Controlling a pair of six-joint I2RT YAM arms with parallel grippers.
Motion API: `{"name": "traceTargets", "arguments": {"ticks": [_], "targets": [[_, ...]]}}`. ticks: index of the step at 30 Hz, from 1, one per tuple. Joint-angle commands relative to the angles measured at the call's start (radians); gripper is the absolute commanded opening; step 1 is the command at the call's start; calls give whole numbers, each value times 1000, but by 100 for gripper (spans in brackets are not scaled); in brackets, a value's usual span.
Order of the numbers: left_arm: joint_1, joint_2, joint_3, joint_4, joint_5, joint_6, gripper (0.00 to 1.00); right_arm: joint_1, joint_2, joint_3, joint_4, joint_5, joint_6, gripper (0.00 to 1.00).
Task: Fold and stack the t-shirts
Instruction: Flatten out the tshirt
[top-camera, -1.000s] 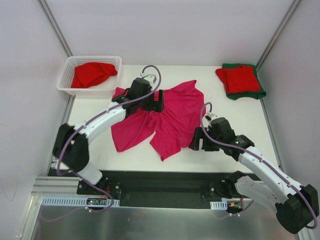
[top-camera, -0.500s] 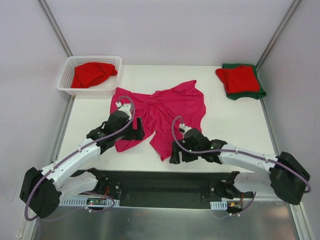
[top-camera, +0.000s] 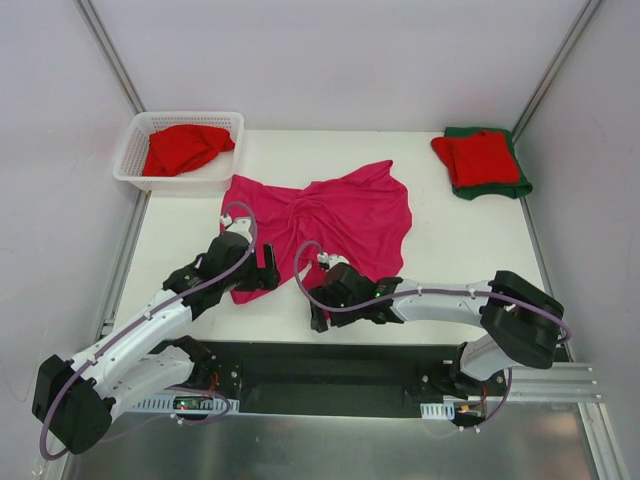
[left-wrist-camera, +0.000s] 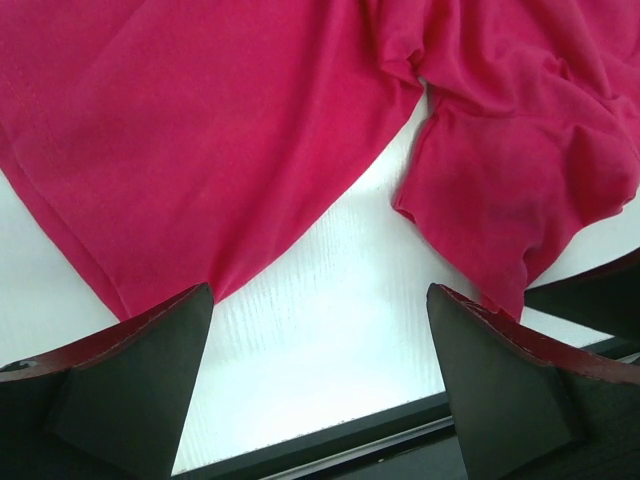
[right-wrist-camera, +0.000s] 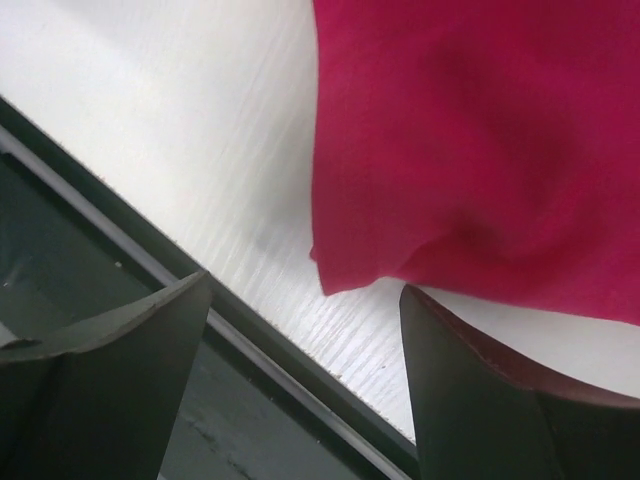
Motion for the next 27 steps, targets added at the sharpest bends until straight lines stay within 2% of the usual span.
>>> {"name": "traceTargets", "arguments": {"ticks": [1,8,13,19,22,27], "targets": [[-11,-5,-22,-32,-11,-42,88,13,19,63,-48,103,0,79],[-11,-11,-24,-32,-19,-34,88,30,37,86,-113,185,-4,68],[-12,-12,-41,-32,-12,-48,87,47,65,97,-122,186,-6,48],[-17,-32,-59,-40,-6,-57,86,54,80,102,-120,186,-6,36],[-20,-46,-73,-46,-6,-66,86,56,83,105,-120,192,-6,36],[-21,-51,-78,-52,-6,-73,86,56,86,115,-123,211,-11,43]]}}
